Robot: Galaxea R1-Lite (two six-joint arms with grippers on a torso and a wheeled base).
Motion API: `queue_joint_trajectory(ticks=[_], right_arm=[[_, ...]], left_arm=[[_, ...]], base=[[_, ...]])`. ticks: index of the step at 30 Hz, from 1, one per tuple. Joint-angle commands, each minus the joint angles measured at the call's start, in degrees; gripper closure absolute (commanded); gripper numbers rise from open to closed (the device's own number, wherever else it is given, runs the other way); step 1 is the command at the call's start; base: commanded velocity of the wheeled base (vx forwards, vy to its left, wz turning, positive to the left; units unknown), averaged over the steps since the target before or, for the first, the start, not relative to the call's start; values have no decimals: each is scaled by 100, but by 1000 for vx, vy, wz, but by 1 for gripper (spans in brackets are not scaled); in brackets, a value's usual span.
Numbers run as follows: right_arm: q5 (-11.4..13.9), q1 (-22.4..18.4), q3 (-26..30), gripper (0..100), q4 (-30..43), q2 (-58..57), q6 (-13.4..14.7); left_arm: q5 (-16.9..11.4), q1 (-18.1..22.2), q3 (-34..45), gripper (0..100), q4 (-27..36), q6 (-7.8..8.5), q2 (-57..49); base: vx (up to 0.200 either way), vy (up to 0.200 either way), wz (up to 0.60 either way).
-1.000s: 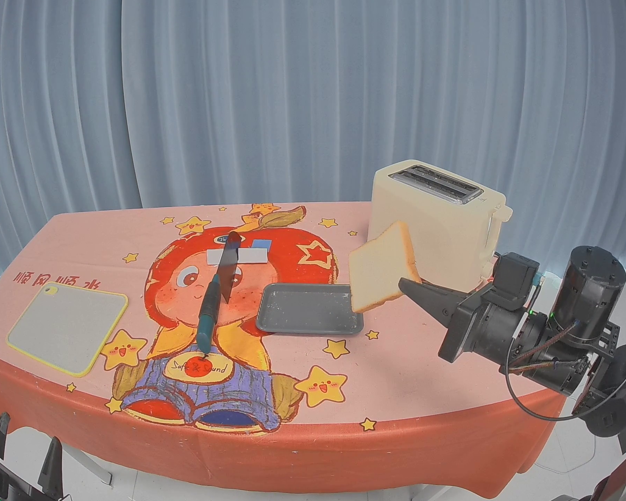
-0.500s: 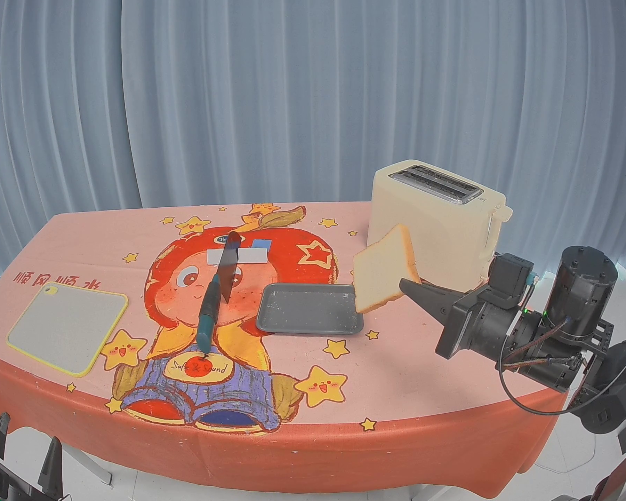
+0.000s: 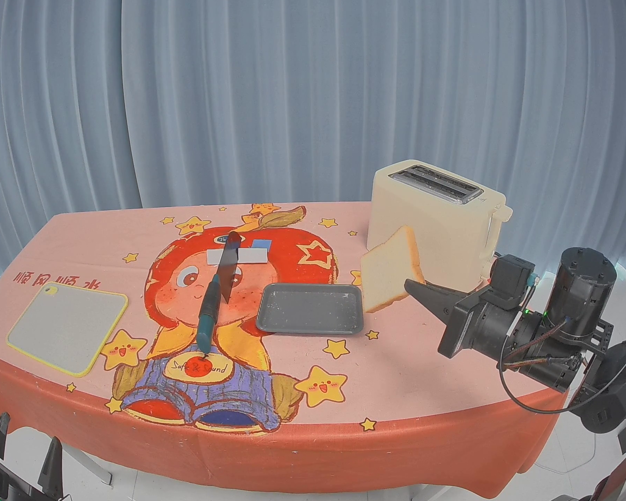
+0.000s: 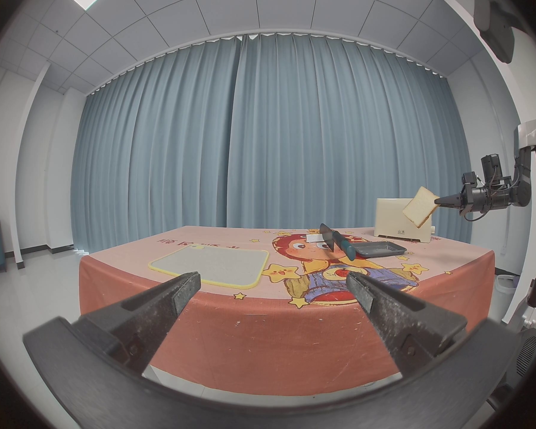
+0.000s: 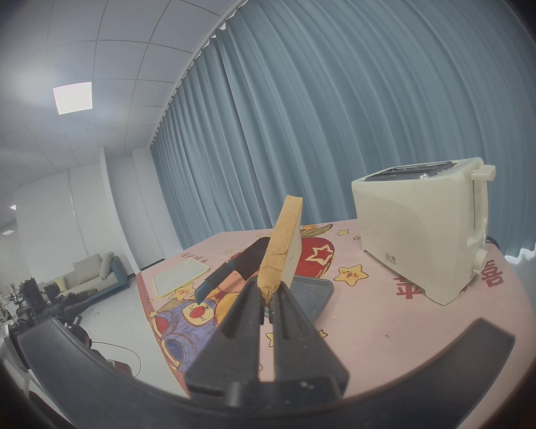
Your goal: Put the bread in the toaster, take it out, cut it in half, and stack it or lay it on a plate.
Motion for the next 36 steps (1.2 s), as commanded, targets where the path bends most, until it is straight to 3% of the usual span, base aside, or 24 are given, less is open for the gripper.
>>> queue_joint_trajectory(ticks=[1,16,22,30,36], right_arm=[[-11,57,36,100,-2,1,-10],[-37,-22,72,100,-424,-78,-300],[50,-558,-148,100,-424,-113,-608],[112,-725,-306,100,-336,-183,-740],[340,-848,-438,100,-328,-139,-907]], left_arm=[[2,1,101,0,-3,-7,9],[2,1,101,0,-3,2,0],[2,1,101,0,-3,-7,9],[2,1,101,0,-3,2,9],[2,1,101,0,-3,-7,9]], base=[[0,0,0],[0,0,0],[0,0,0],[0,0,0],[0,0,0]])
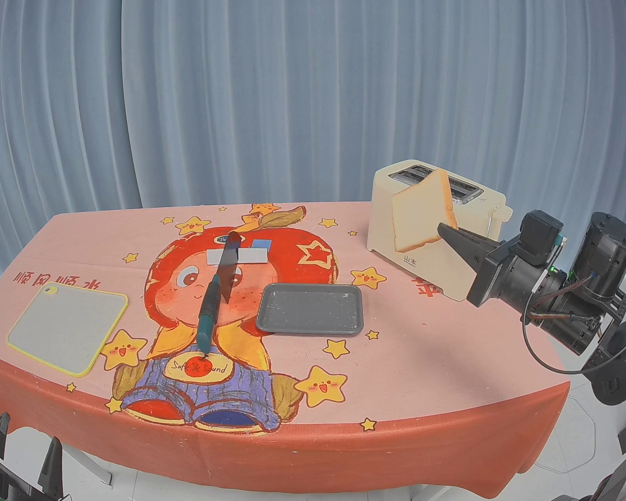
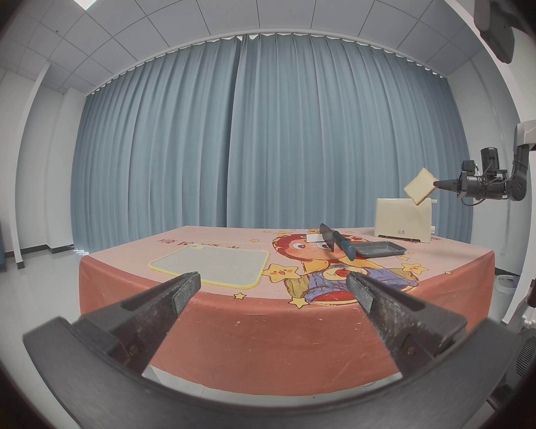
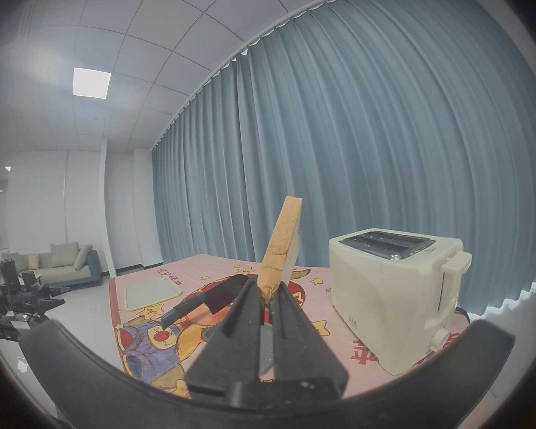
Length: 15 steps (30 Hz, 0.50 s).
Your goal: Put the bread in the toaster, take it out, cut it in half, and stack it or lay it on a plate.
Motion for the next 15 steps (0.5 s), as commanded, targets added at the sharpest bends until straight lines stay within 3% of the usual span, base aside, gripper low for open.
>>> queue_joint_trajectory(ticks=[1,5,15], right_arm=[[127,-101,-117,100,3,31,-44],[320,-154,-223,100,29,23,-123],[452,-206,-521,100,442,-21,-334]], left_arm=[[2,1,101,0,-3,5,9],[2,1,101,0,-3,-4,9],[2,1,101,0,-3,-4,9]], base=[[0,0,0],[0,0,0],[0,0,0]])
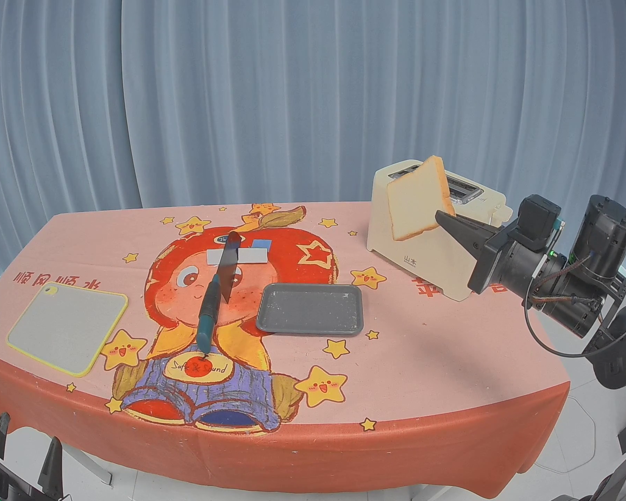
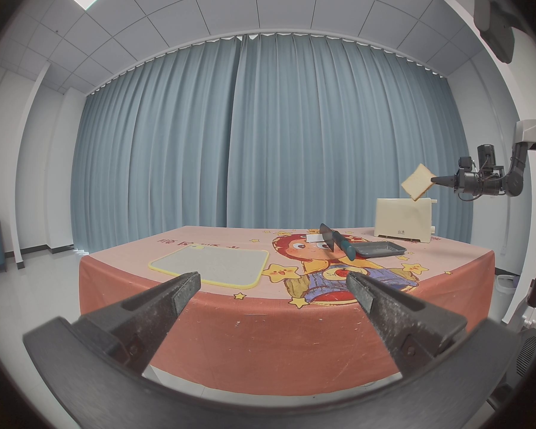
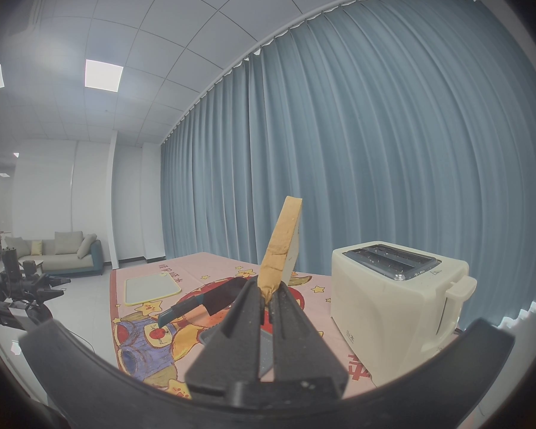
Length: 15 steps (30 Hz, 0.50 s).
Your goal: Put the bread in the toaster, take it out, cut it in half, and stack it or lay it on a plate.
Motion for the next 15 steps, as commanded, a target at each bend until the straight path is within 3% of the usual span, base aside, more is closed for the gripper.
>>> queue_joint_trajectory(ticks=[1,15], right_arm=[[35,-27,-156,100,117,-28,-8],[342,-317,-595,100,583,-54,-175]], left_arm=[[4,1,101,0,-3,-7,9],[4,1,101,0,-3,-7,9]], base=[[0,0,0],[0,0,0]])
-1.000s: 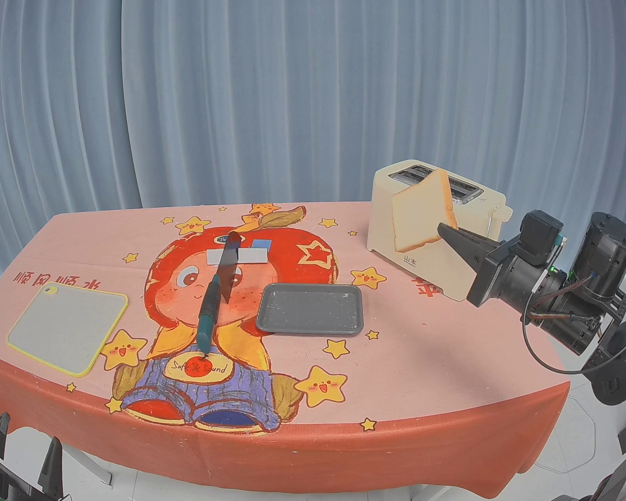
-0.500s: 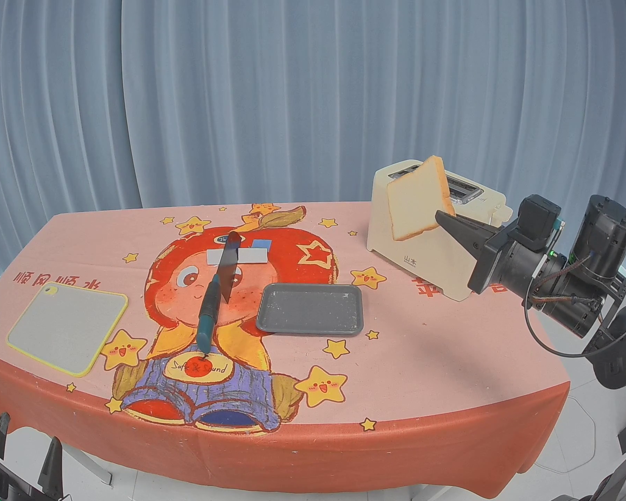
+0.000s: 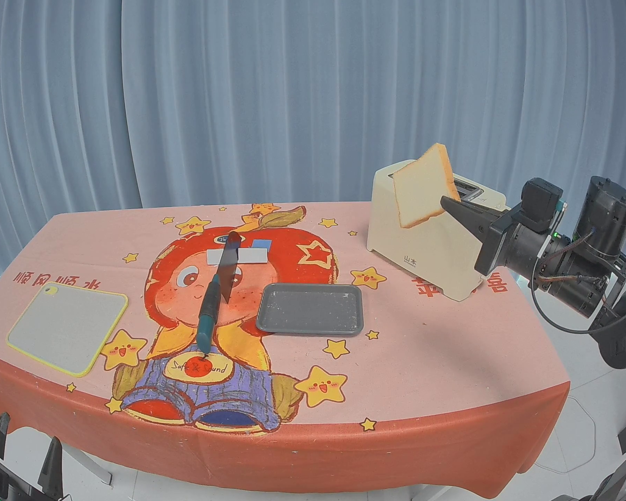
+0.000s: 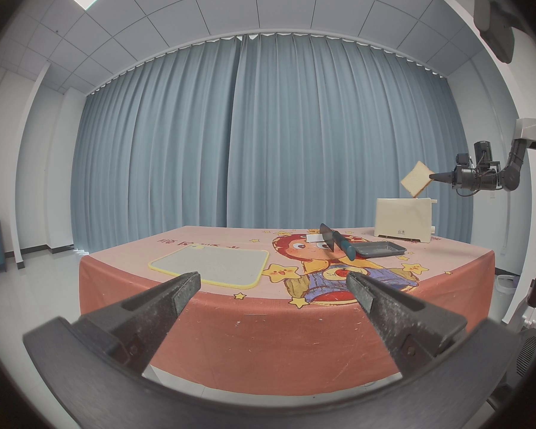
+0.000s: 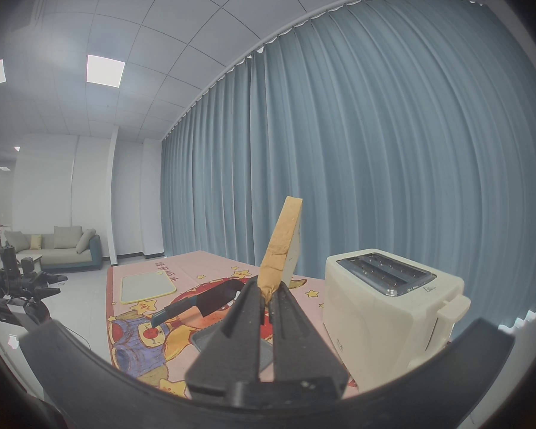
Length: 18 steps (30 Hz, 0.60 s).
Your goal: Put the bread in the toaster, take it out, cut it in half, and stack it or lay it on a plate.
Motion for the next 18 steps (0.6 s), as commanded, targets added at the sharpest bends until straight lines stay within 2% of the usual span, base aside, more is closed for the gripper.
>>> queue_joint_trajectory(ticks=[1,8,12,18], right_arm=[[74,-57,-146,100,4,13,-31],[284,-312,-322,100,338,-22,-295],[495,-479,-339,100,338,4,-382],[557,-646,-436,100,347,13,-558]], left_arm=[[4,1,101,0,-3,-7,9],[4,1,101,0,-3,2,9],[4,1,101,0,-3,-7,9],[4,1,101,0,-3,-7,9]], base=[[0,0,0],[0,0,0],[0,0,0],[0,0,0]])
